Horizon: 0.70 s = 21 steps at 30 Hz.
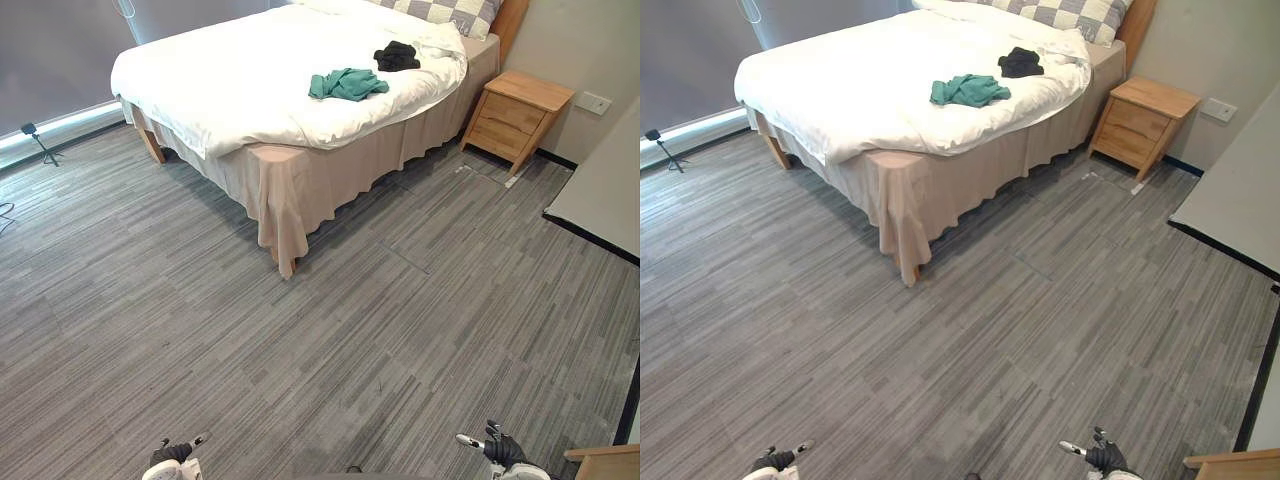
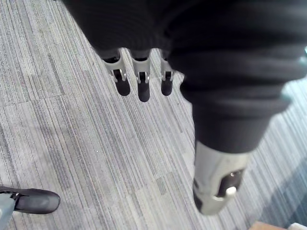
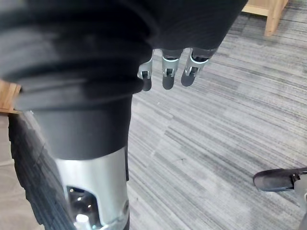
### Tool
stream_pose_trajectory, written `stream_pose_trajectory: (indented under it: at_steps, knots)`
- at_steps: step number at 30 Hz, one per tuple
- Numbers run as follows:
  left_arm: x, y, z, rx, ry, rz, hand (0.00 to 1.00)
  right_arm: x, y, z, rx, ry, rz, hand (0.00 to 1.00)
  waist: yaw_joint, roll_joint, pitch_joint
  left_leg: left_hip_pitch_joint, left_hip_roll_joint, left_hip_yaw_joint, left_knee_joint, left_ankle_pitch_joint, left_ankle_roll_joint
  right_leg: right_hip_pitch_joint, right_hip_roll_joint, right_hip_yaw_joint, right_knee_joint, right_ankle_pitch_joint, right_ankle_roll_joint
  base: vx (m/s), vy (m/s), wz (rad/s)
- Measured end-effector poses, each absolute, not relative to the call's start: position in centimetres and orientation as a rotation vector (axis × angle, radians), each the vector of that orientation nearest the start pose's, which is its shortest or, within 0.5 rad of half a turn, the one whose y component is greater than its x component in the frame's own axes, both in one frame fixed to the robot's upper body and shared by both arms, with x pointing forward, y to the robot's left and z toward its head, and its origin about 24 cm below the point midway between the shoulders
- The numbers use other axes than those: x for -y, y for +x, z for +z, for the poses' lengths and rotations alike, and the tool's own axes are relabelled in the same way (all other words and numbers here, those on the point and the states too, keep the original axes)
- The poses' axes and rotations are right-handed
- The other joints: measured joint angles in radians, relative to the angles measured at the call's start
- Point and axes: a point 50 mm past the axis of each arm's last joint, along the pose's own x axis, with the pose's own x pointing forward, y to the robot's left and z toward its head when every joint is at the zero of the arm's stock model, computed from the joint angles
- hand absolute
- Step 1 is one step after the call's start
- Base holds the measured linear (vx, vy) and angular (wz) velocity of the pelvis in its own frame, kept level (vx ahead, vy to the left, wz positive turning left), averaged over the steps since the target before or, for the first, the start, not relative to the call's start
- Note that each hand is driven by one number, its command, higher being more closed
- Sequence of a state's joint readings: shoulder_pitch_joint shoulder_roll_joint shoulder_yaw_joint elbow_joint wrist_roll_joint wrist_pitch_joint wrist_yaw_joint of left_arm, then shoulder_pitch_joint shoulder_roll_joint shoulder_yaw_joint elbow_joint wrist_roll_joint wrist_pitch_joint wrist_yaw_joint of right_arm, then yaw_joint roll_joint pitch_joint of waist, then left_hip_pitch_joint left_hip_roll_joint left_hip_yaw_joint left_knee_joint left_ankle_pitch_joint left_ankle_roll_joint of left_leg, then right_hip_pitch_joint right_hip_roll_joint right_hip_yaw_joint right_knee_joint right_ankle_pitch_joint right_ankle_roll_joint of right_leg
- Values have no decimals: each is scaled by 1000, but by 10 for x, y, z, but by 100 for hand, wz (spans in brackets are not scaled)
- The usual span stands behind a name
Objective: Tidy the bed and pick cloth on bed and put in laundry
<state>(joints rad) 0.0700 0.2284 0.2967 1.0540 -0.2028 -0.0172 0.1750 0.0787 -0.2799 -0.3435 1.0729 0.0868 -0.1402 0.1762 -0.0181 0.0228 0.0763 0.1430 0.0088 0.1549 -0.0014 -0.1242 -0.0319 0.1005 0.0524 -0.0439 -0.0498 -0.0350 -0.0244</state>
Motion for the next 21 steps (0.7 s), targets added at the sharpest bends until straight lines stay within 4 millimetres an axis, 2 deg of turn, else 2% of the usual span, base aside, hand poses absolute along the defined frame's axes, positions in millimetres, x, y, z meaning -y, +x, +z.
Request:
stream_pose_trajectory:
  at_steps: [5, 21]
  knots:
    - [-282, 90, -140, -1008, -49, 677, 0, 292, 97, -132, -918, 54, -336, 0, 0, 9, -6, 0, 0, -2, 0, 0, 0, 3, 0, -3, -4, 1, 0, 0, 0, 0]
    - [-282, 90, -141, -1006, -66, 686, 0, 284, 98, -134, -908, 115, -285, 0, 0, -7, -19, 0, 0, 1, 0, 0, 0, 7, 0, 0, -25, 15, 3, -2, -2, 0]
